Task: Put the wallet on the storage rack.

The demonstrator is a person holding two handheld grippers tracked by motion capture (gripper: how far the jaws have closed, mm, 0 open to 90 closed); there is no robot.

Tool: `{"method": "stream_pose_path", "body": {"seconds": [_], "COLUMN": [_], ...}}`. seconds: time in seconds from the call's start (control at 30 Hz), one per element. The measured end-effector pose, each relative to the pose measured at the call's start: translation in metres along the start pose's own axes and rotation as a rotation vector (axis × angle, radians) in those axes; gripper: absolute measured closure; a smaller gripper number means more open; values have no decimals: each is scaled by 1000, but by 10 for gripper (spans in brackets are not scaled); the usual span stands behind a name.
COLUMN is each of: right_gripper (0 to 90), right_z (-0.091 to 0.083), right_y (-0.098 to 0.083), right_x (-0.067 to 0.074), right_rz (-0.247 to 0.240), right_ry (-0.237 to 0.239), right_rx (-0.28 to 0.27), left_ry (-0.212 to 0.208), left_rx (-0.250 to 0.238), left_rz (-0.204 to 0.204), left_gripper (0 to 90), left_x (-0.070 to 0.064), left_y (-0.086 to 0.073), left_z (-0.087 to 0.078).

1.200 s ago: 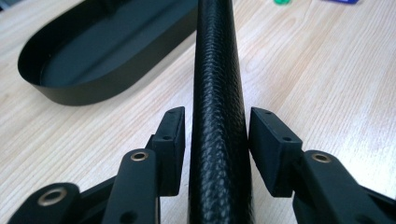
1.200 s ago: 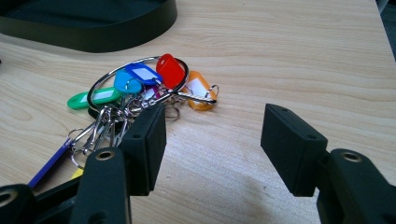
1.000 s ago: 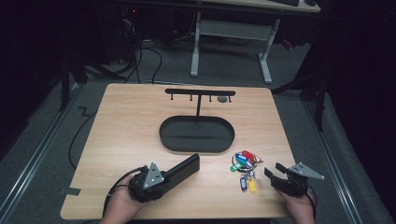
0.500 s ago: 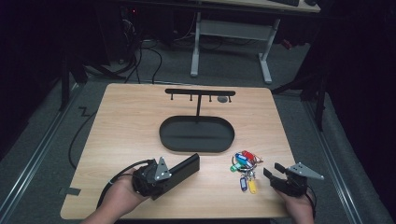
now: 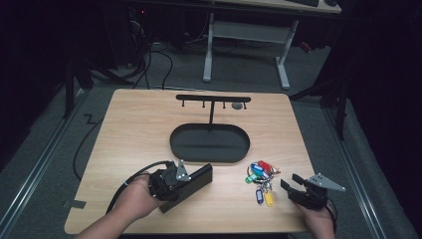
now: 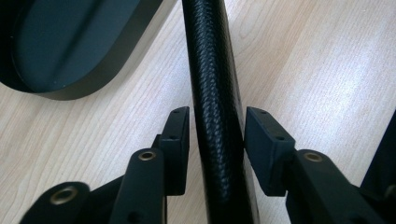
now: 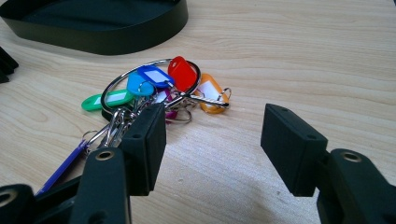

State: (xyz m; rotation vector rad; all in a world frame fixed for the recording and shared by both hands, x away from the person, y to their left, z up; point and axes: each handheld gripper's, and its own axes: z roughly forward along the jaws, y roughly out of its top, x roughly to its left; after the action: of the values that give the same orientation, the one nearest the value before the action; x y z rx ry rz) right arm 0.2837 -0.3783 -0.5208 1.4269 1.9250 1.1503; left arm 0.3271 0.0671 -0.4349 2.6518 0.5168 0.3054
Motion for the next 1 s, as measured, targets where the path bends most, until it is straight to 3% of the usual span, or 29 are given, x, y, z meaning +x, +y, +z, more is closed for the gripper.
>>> {"method": "stream_pose_path", "body": {"seconds": [0.23,0.47,0.53,0.73,1.0], "right_gripper": [408,408,409,409,409], "right_z": [1,1,1,1,3], "right_y": [-1,-1,-1,-1,-2], "right_x": [0,0,-1,0,-1], "right_rz": [1,1,2,-4,9], "right_ry": [2,4,3,5,18], "right_rx": [5,6,6,7,10], "left_ry": [-33,15,16,34,87], "left_rx": [16,29,28,-14,-77], "left_rz": [11,98,103,105,144], "left_gripper": [716,742,743,744,743], "left_x": [3,-6,-6,-2,0], "left_y": [1,3,3,1,8], "left_z": [3,1,1,-5,-16]}}
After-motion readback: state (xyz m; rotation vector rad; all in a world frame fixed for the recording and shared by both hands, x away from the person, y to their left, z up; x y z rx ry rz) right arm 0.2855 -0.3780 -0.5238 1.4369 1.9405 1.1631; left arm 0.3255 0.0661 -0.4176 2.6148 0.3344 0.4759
